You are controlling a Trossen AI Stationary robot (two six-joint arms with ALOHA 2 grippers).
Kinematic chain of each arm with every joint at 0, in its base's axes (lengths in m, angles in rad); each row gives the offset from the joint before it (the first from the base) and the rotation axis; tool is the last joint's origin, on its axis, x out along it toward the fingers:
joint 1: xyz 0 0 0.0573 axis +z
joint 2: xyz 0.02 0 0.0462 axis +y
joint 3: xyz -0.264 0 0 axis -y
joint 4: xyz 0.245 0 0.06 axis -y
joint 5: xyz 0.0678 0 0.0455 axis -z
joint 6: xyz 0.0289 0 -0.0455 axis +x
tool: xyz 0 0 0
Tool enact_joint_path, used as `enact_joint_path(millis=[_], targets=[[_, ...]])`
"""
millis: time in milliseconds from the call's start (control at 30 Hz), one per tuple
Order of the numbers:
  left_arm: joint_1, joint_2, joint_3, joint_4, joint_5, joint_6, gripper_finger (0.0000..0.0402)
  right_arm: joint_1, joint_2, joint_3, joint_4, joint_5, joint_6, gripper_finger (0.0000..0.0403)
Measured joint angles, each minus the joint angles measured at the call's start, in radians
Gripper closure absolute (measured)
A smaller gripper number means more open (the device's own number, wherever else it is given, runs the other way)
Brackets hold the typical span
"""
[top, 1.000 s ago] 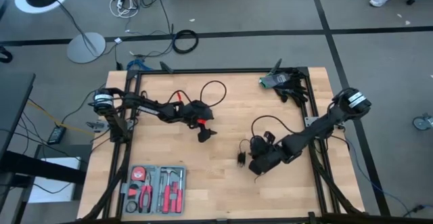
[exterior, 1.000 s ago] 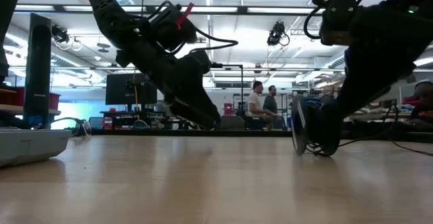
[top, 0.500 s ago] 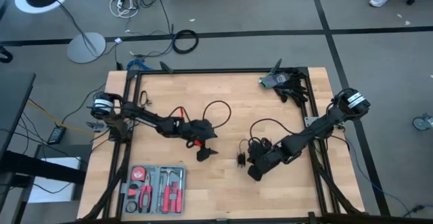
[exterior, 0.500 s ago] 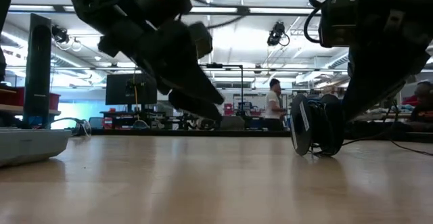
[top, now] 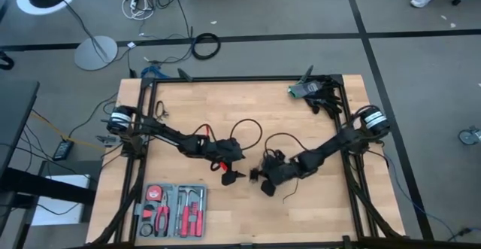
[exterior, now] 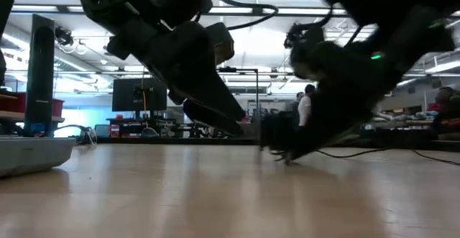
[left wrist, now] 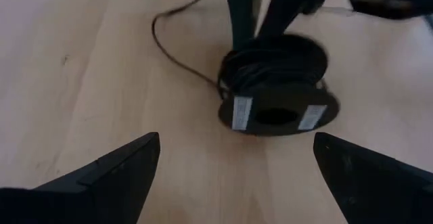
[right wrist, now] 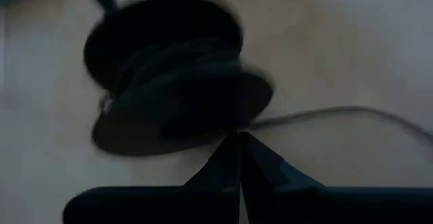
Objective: Coil cords
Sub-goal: Uncoil the black wire from the spool
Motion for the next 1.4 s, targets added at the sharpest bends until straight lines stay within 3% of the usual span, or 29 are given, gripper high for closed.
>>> enact_joint_path(millis=[300,400,500,833,1000,1400], targets=[[0.018,0.000,-0.002,0.006,-0.010,0.000,0.0007,-0.146,0.119,0.035,0.302,-0.048,-0.211,0.0402],[0.021,0.002,-0.002,0.017,-0.006,0.000,0.0007,-0.173,0.146,0.075,0.258,-0.090,-0.248,0.0402],[0.029,0.002,-0.002,0.024,-0.011,-0.004,0.0007,-0.186,0.143,0.093,0.196,-0.067,-0.258,0.0403],[0.086,0.002,-0.002,0.005,-0.007,-0.023,0.0006,-0.193,0.037,0.091,-0.006,-0.139,-0.246,0.0403],[0.106,0.002,0.003,0.014,0.049,-0.024,0.0006,-0.228,0.049,0.090,0.016,-0.328,-0.220,0.0403],[0.121,-0.007,0.021,-0.019,0.027,-0.030,0.0006,-0.248,0.039,0.071,-0.006,-0.392,-0.262,0.0403]])
